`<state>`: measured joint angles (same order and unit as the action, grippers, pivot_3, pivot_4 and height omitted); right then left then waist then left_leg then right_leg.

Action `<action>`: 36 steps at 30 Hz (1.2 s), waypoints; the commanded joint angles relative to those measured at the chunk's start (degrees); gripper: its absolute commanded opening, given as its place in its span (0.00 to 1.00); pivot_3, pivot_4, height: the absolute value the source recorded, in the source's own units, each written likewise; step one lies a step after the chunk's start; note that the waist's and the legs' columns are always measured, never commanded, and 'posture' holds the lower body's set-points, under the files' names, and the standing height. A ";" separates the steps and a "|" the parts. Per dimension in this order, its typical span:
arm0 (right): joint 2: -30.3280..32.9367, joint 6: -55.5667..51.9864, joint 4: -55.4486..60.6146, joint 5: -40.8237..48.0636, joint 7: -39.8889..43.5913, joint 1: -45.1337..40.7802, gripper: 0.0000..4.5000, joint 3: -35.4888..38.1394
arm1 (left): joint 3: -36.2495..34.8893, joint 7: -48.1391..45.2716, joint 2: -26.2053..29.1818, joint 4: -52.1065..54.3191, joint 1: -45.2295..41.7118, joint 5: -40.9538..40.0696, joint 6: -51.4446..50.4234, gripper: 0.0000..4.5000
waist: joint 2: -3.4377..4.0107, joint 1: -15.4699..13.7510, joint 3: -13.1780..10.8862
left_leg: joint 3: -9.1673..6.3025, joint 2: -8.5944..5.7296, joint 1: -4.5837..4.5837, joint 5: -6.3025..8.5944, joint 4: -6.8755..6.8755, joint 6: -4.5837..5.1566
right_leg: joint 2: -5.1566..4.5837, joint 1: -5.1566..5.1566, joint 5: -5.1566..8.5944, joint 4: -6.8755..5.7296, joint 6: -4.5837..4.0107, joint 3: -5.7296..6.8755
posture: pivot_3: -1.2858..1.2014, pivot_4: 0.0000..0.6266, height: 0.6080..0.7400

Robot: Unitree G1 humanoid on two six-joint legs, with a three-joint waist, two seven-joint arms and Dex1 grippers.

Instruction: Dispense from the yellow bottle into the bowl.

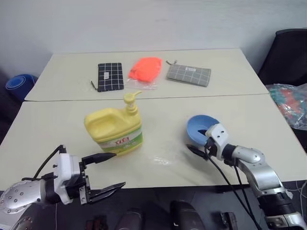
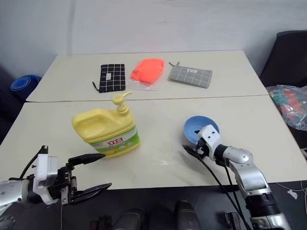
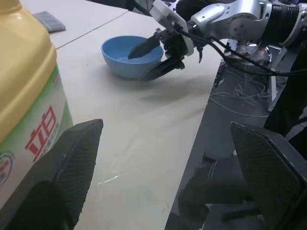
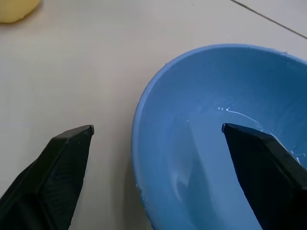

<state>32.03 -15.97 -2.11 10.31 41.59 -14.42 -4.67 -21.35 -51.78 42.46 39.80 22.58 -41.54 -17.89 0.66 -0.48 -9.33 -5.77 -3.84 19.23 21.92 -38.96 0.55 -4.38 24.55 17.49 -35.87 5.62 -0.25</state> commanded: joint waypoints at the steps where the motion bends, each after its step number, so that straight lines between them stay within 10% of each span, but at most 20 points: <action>1: -0.37 0.92 -0.06 -0.92 1.01 -1.24 0.75 -1.00 | -1.04 1.16 0.39 1.98 -1.21 -2.11 -1.25 1.00 | 0.00 0.24 0.00 | 0.00 0.00 -0.01 0.00 -0.01 0.00 | -0.01 -0.01 0.00 -0.01 0.00 0.00 | 0.52 0.24 1.00; 11: -0.10 1.62 3.06 -2.29 2.41 -1.81 0.01 -1.96 | -5.27 4.29 1.51 1.84 -6.60 -10.47 -6.48 1.00 | -0.04 0.53 0.02 | -0.01 -0.01 -0.02 0.00 -0.02 0.00 | 0.00 -0.02 0.00 -0.02 0.00 0.00 | 0.52 0.24 1.00; 20: 6.31 0.94 15.40 5.26 15.77 -6.92 0.01 -0.37 | -11.78 11.69 14.44 -3.47 -25.12 -34.30 -16.83 1.00 | 0.04 0.48 -0.14 | -0.03 -0.03 0.05 0.00 -0.09 -0.01 | -0.02 0.03 0.00 -0.04 0.00 0.01 | 0.52 0.24 1.00; 32: 7.47 -17.29 21.29 11.68 22.52 -26.53 0.00 -7.00 | 12.49 18.47 9.91 -17.99 -59.16 -16.08 -20.65 0.27 | -0.12 0.74 -0.26 | -0.08 -0.09 0.36 -0.02 -0.02 -0.04 | 0.01 0.45 -0.02 -0.12 0.03 0.02 | 0.52 0.24 1.00; 36: 5.72 -19.63 19.83 11.16 22.53 -31.40 0.00 -9.71 | 15.35 17.32 8.88 -18.74 -59.90 -10.54 -20.84 0.27 | -0.14 0.99 -0.27 | -0.08 -0.16 0.93 -0.04 -0.28 -0.08 | 0.00 1.14 -0.03 -0.41 0.05 -0.01 | 0.52 0.24 1.00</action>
<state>38.54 -35.12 16.45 20.85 64.06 -43.40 -14.31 -5.71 -33.90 51.55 20.44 -36.17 -54.04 -38.96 0.52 0.51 -9.60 -5.85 -4.01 20.16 21.87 -39.25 0.46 -4.39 25.69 17.46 -36.43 5.67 -0.27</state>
